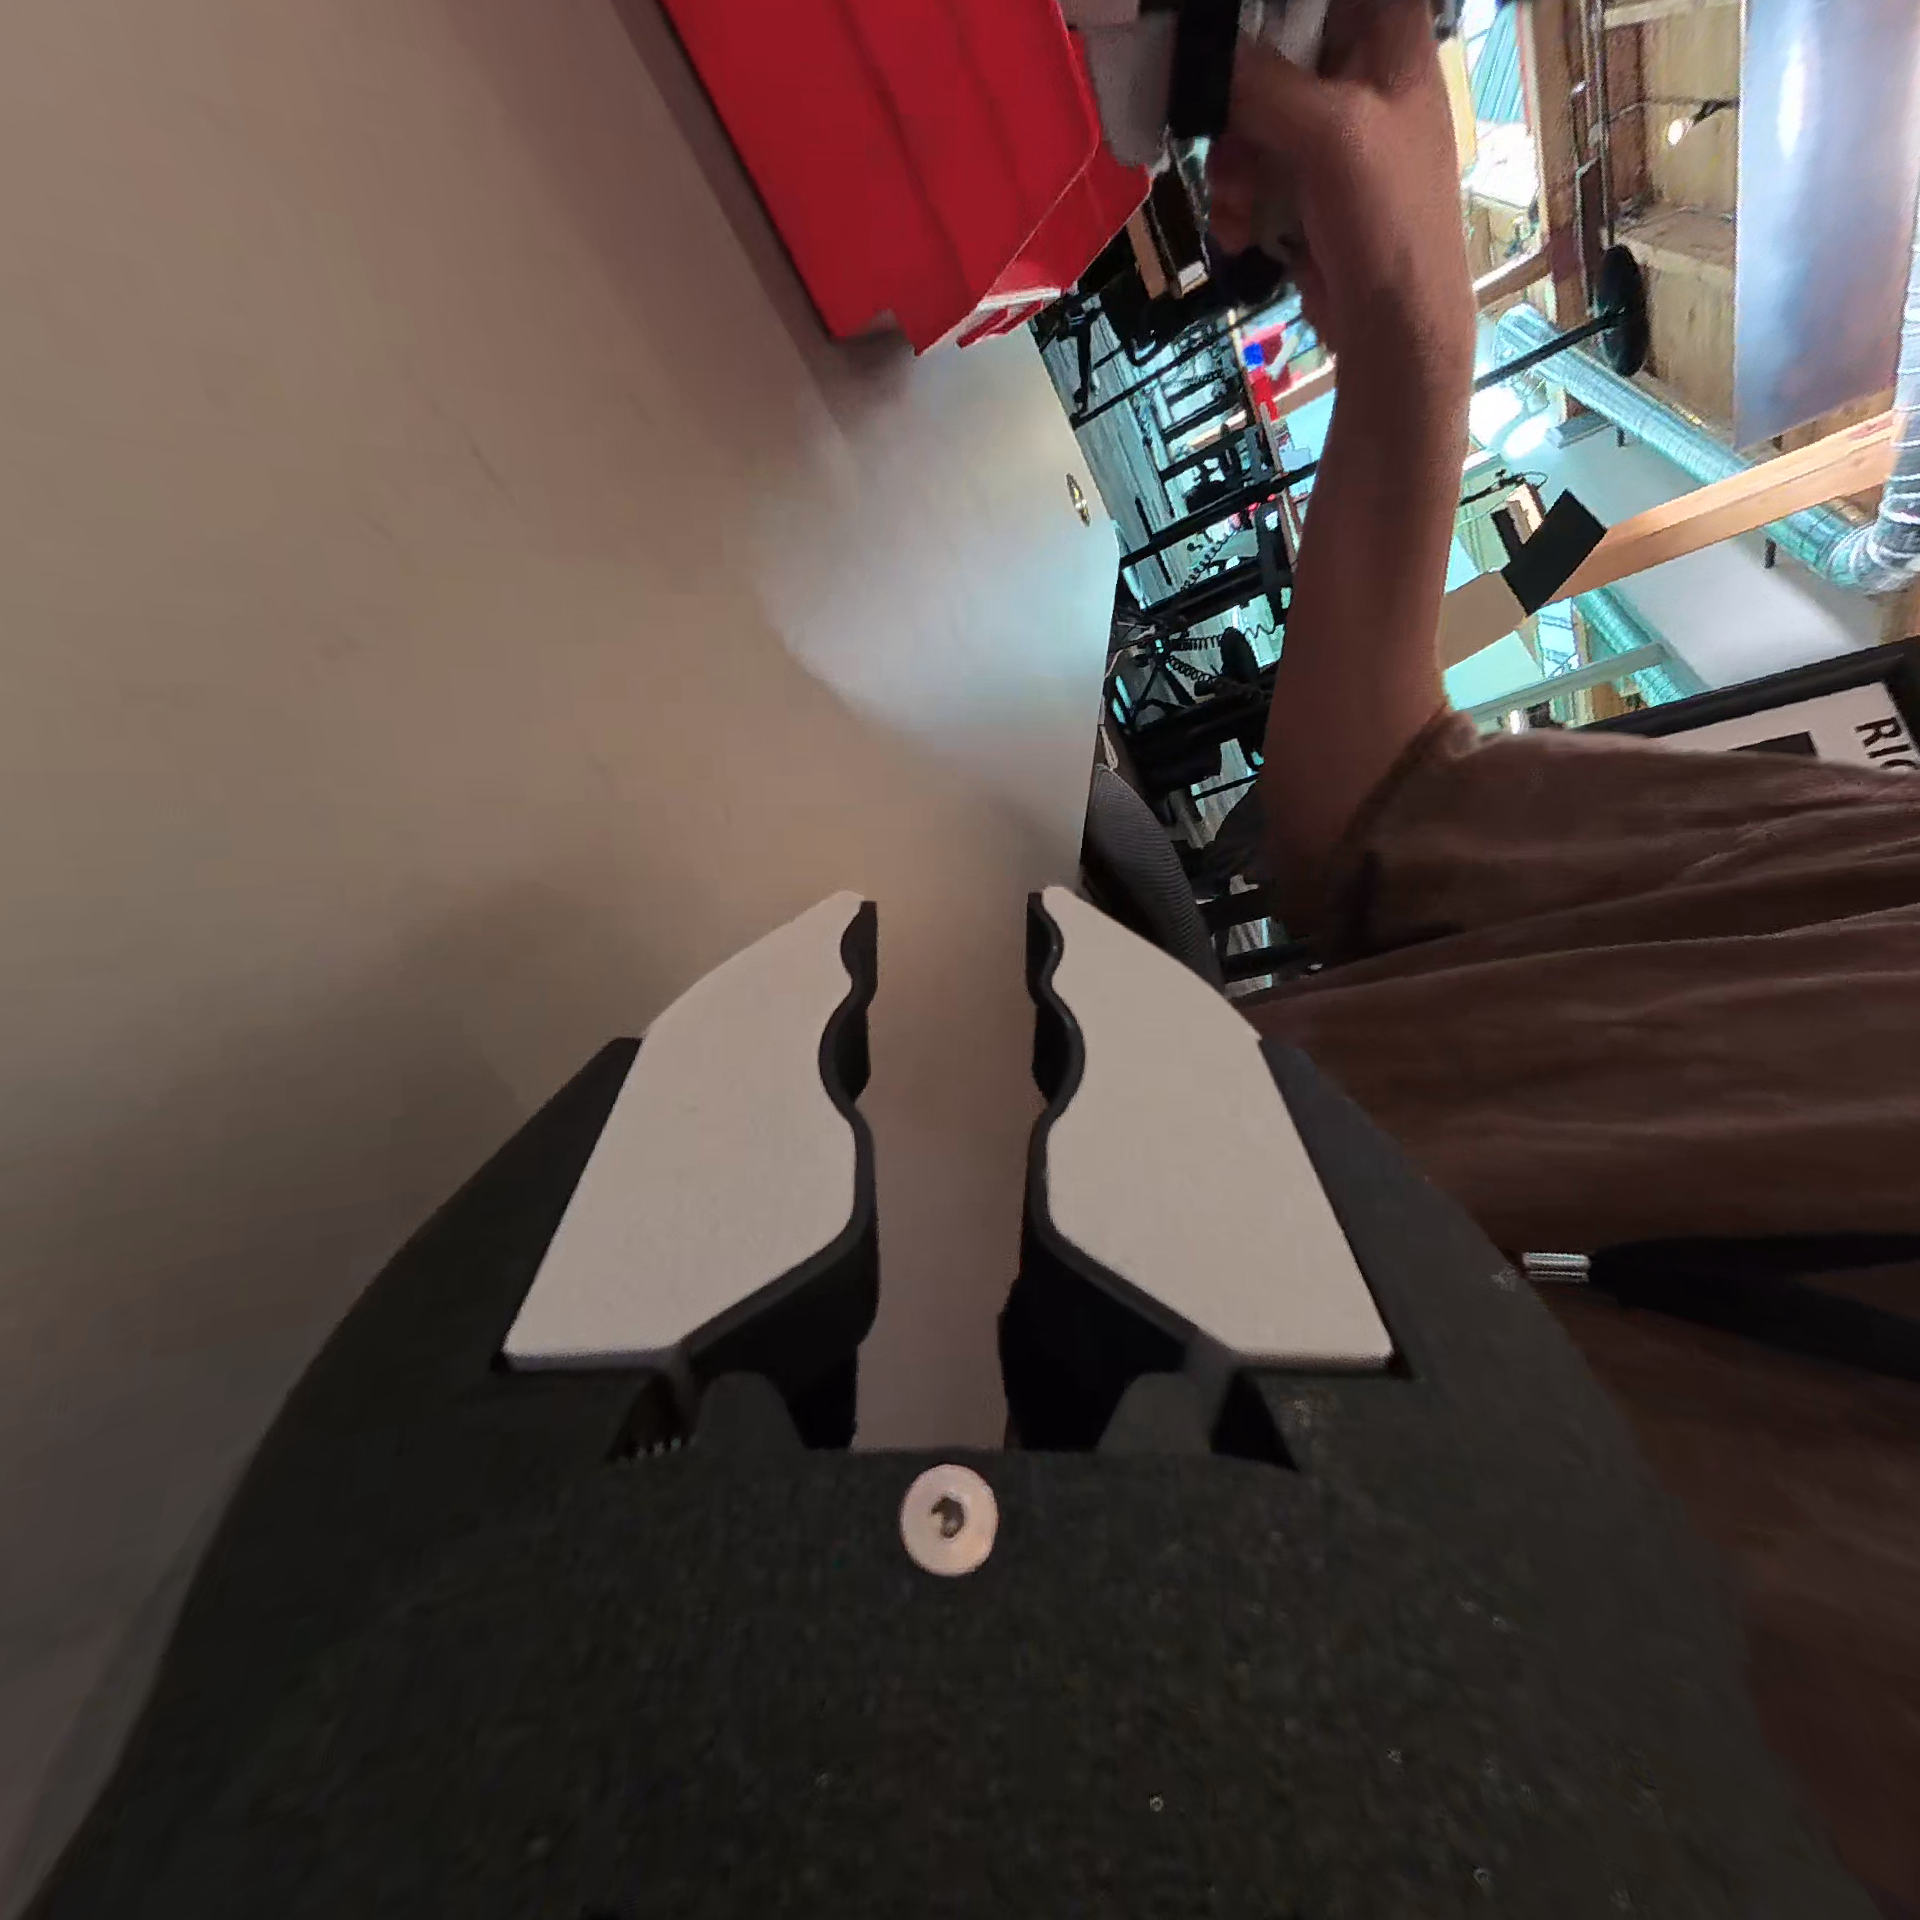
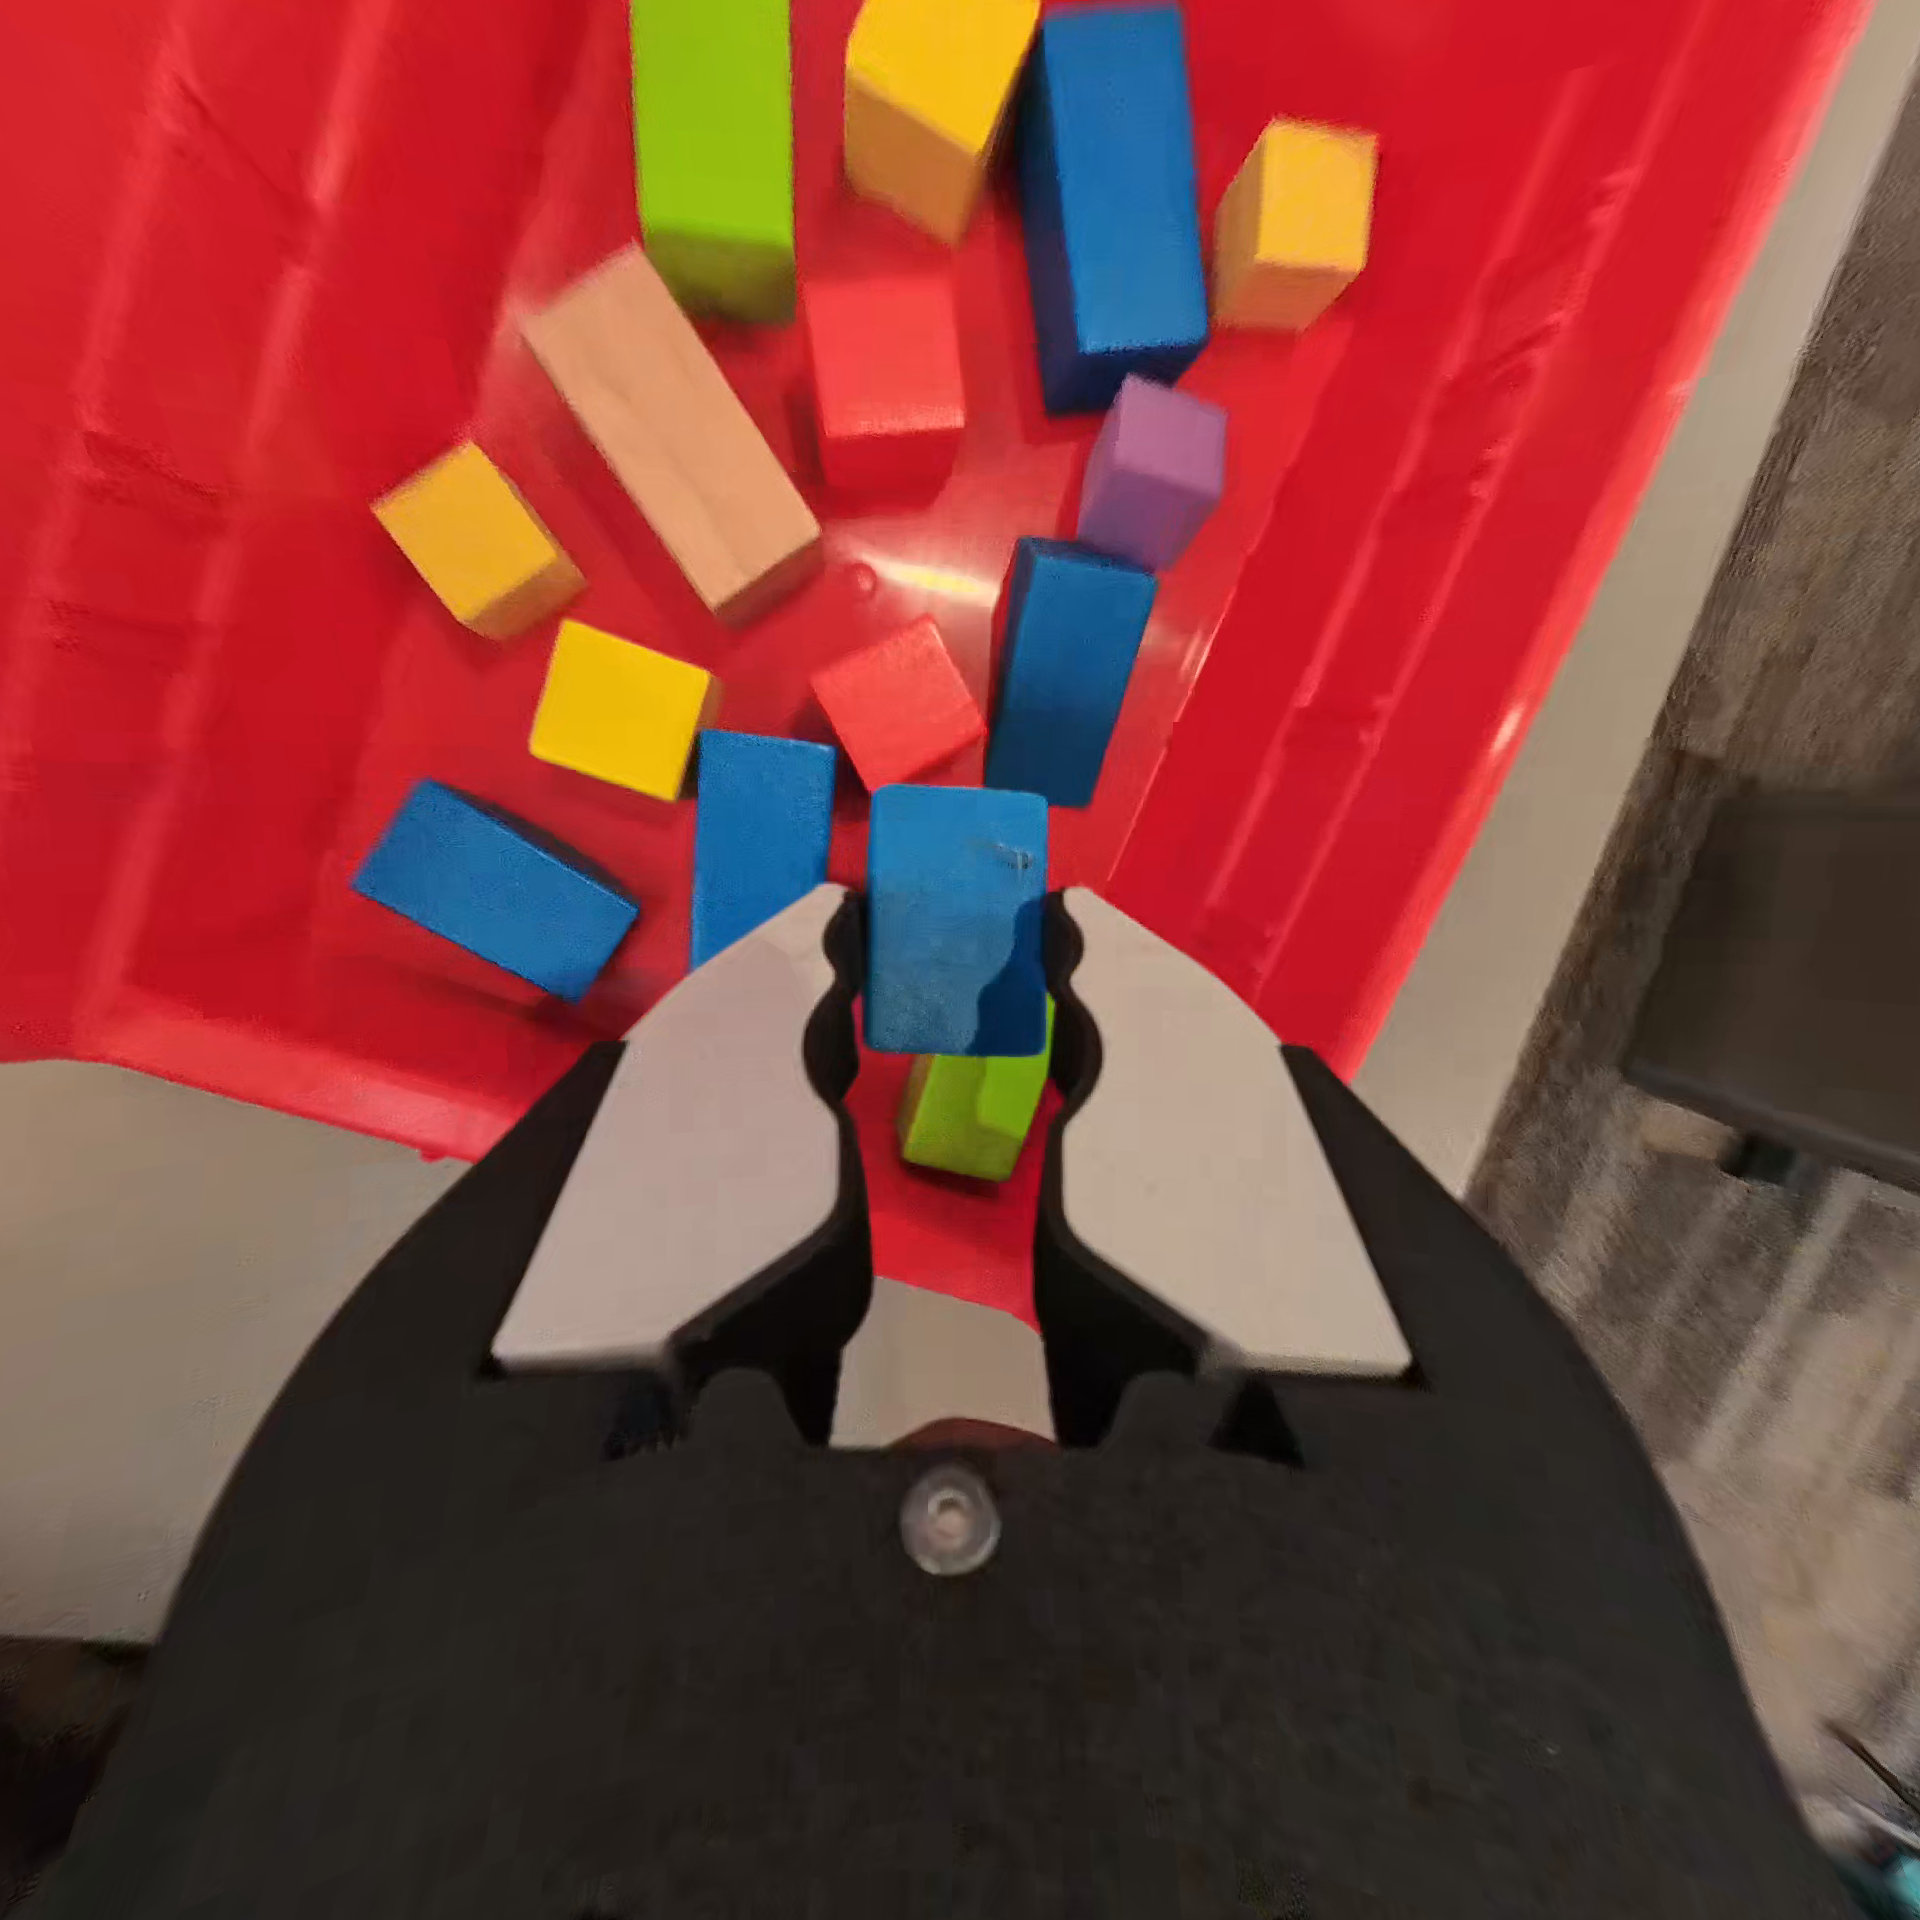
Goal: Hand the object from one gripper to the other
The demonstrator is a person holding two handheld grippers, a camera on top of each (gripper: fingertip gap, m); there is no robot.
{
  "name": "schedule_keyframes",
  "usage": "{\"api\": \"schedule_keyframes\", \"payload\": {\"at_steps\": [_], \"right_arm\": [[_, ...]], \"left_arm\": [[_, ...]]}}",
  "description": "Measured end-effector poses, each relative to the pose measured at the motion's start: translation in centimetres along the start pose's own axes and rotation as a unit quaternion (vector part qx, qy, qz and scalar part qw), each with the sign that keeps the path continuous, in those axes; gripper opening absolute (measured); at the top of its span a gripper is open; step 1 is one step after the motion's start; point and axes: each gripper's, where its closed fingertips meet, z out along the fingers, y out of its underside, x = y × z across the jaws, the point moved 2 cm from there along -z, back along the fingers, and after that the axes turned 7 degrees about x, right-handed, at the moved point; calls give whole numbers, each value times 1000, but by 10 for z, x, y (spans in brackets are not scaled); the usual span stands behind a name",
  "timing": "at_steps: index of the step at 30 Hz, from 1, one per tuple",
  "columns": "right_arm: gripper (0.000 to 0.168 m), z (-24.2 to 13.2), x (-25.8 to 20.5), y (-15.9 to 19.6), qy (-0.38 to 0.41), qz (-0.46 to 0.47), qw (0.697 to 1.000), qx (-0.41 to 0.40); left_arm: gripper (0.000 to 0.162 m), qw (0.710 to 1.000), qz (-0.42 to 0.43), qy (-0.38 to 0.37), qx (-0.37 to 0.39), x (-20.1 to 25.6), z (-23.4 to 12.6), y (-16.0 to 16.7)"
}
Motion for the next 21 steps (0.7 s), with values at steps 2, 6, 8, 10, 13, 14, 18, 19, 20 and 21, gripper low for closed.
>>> {"api": "schedule_keyframes", "payload": {"at_steps": [2,6,8,10,13,14,18,19,20,21], "right_arm": [[33,9,3,-3,5,-40,998,-49],[33,20,4,-7,-7,-85,986,-144],[33,24,5,-6,-13,-113,975,-191],[33,27,6,0,-25,-128,959,-250],[33,36,4,9,-40,-153,937,-312],[33,40,3,10,-40,-164,932,-320],[33,57,-2,8,-56,-172,934,-308],[33,61,-2,8,-61,-165,936,-305],[33,63,-2,10,-66,-159,938,-302],[33,65,-1,12,-69,-157,938,-301]], "left_arm": [[27,1000,14,-10,3,-1,-2,0],[27,1000,-1,11,15,1,-8,2],[27,1000,-8,17,22,2,-12,1],[27,1000,-2,10,24,0,-15,0],[27,1000,-1,10,26,0,-16,0],[27,1000,-2,10,24,0,-16,1],[27,1000,-6,11,20,-1,-14,3],[27,1000,-6,12,19,-1,-13,4],[27,1000,-7,13,17,-1,-12,4],[27,1000,-7,12,15,-2,-12,5]]}}
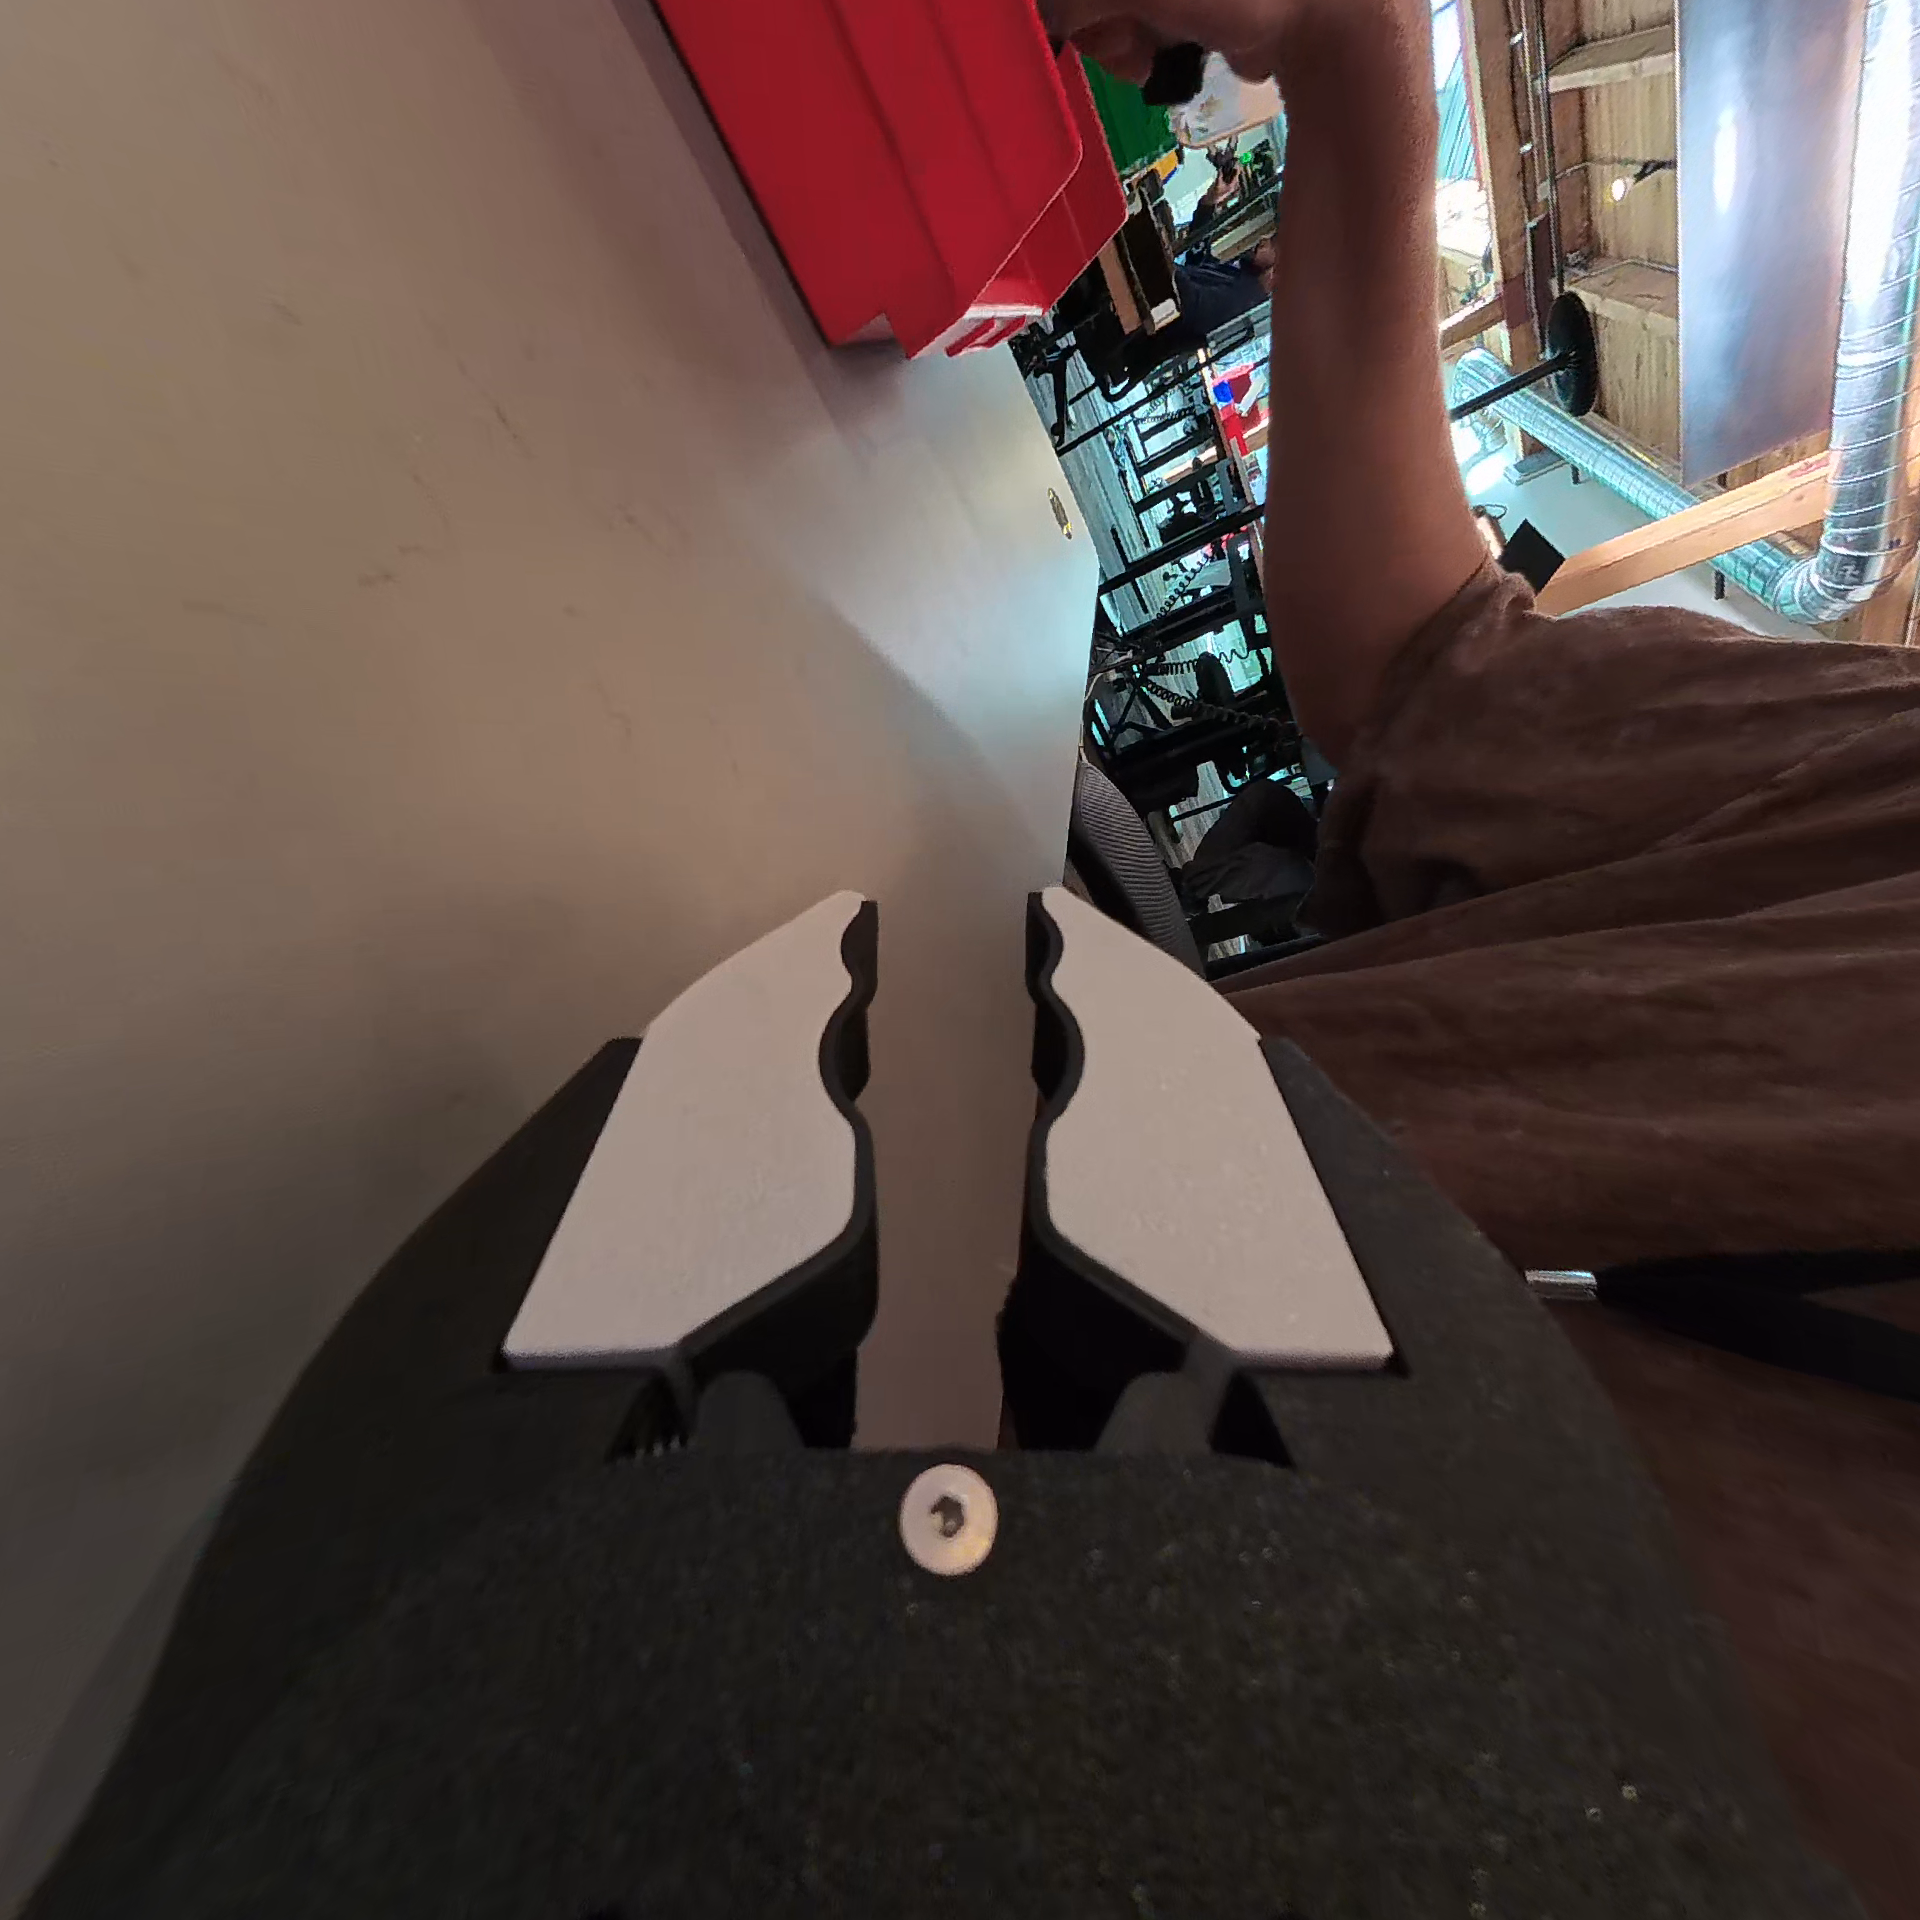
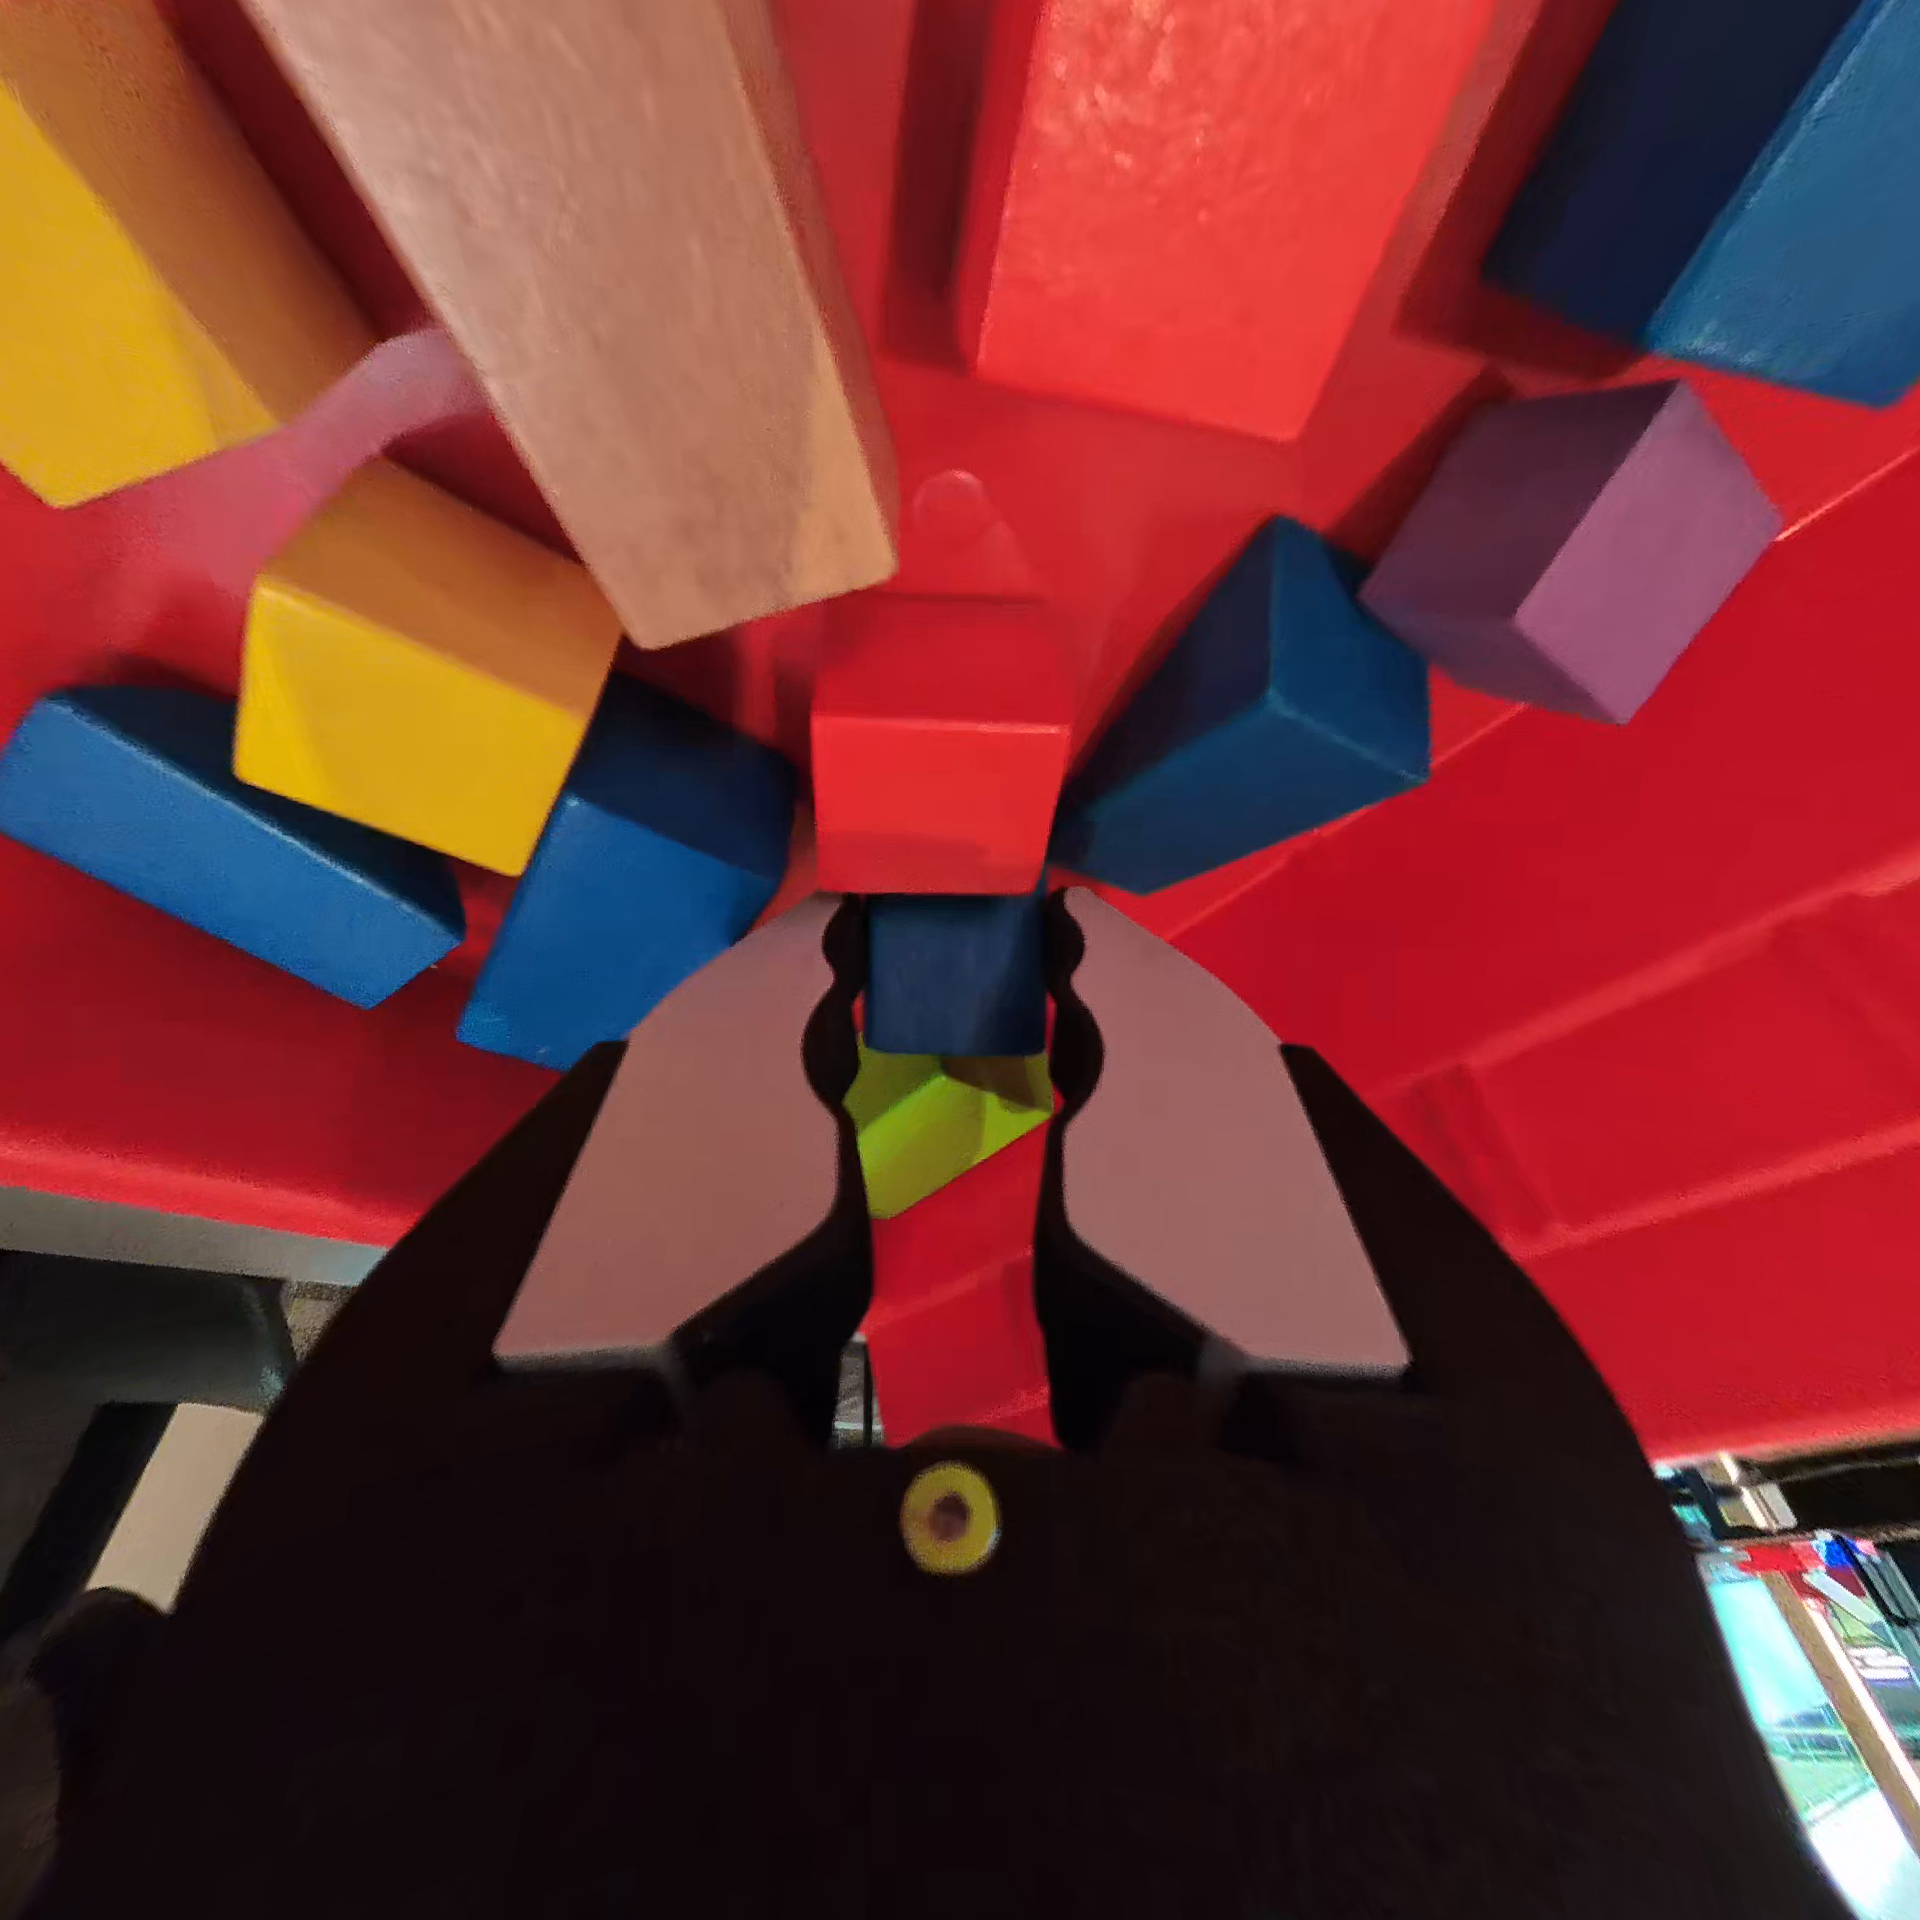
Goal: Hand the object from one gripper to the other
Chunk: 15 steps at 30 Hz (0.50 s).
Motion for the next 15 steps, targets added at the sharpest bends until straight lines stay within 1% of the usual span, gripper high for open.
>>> {"api": "schedule_keyframes", "payload": {"at_steps": [7,9,11,12,14,15], "right_arm": [[34,8,1,4,-8,-6,999,32],[46,3,-1,10,-7,-2,999,35],[46,-18,-3,17,7,3,998,63],[47,-35,-5,20,21,3,996,91],[47,-73,-12,28,43,13,983,180],[46,-92,-19,33,52,21,971,233]], "left_arm": [[27,1000,-4,2,-5,-2,4,2],[27,1000,-2,2,-6,-2,4,2],[27,1000,4,-1,-3,-1,3,1],[27,1000,10,-5,0,0,1,-1],[27,999,28,-24,18,-1,-7,-7],[27,998,42,-40,33,-1,-14,-12]]}}
